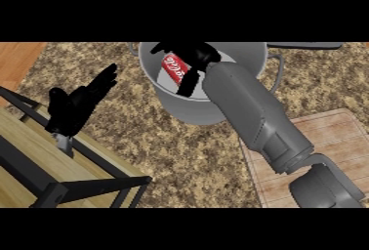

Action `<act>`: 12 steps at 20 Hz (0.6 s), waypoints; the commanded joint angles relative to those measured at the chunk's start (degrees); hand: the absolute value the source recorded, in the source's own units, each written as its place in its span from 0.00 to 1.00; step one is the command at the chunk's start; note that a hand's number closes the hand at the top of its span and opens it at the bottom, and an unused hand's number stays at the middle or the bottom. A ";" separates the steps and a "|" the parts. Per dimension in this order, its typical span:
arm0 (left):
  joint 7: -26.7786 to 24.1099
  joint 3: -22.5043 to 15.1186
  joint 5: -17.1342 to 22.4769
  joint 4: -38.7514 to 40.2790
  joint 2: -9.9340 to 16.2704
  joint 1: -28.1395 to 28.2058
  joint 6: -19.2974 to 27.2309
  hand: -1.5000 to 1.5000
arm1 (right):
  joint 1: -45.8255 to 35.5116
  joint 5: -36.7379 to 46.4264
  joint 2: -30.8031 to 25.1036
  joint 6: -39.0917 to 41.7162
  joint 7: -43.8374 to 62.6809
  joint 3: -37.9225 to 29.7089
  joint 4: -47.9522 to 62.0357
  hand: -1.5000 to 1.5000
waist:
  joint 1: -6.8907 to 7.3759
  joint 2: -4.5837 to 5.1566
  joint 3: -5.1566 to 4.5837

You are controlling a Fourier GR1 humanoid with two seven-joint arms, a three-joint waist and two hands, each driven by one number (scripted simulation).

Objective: Pick the can from the cutting board and place it in the pot

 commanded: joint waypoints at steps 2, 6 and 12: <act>-1.11 -1.73 1.83 4.17 -5.06 8.75 0.61 0.50 | -0.40 -10.69 0.44 -4.64 -1.12 -12.07 -1.43 0.00 | -0.63 0.69 -1.63; 0.71 -2.42 1.68 2.88 -5.72 8.40 0.90 0.50 | -0.87 -14.66 -1.75 -8.78 -0.94 -17.69 -0.48 0.00 | -0.60 0.65 -1.63; 0.70 -2.62 1.32 2.09 -6.13 9.22 0.96 0.50 | -0.97 -19.99 -8.71 -5.96 -4.88 -24.29 0.13 0.00 | -0.52 0.96 -1.60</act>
